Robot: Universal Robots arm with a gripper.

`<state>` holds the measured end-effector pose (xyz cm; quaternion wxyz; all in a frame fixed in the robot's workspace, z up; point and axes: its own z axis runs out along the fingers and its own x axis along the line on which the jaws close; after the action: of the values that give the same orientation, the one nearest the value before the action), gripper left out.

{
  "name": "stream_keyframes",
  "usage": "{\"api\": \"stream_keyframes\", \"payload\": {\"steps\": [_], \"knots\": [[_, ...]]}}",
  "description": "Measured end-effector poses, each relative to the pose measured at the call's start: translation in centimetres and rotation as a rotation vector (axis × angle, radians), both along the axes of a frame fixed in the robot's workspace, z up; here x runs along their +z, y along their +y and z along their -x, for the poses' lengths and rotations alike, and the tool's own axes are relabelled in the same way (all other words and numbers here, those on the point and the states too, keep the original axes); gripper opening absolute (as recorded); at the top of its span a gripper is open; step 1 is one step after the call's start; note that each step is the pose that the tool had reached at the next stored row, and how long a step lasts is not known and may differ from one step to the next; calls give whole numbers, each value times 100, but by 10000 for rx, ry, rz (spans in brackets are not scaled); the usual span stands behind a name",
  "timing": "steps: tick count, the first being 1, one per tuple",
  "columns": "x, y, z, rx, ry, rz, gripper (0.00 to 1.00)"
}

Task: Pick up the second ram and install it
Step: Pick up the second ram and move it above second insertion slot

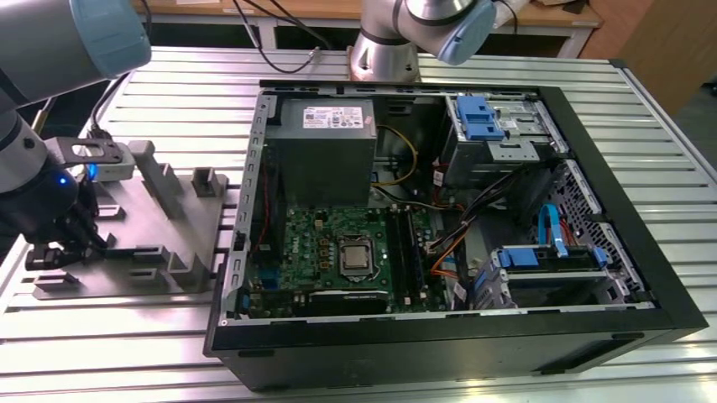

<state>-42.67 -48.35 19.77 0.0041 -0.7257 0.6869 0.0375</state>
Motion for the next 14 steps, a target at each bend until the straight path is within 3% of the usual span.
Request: {"api": "stream_keyframes", "payload": {"steps": [14], "knots": [[-3,-6,-5,-317,0,-1,20]]}}
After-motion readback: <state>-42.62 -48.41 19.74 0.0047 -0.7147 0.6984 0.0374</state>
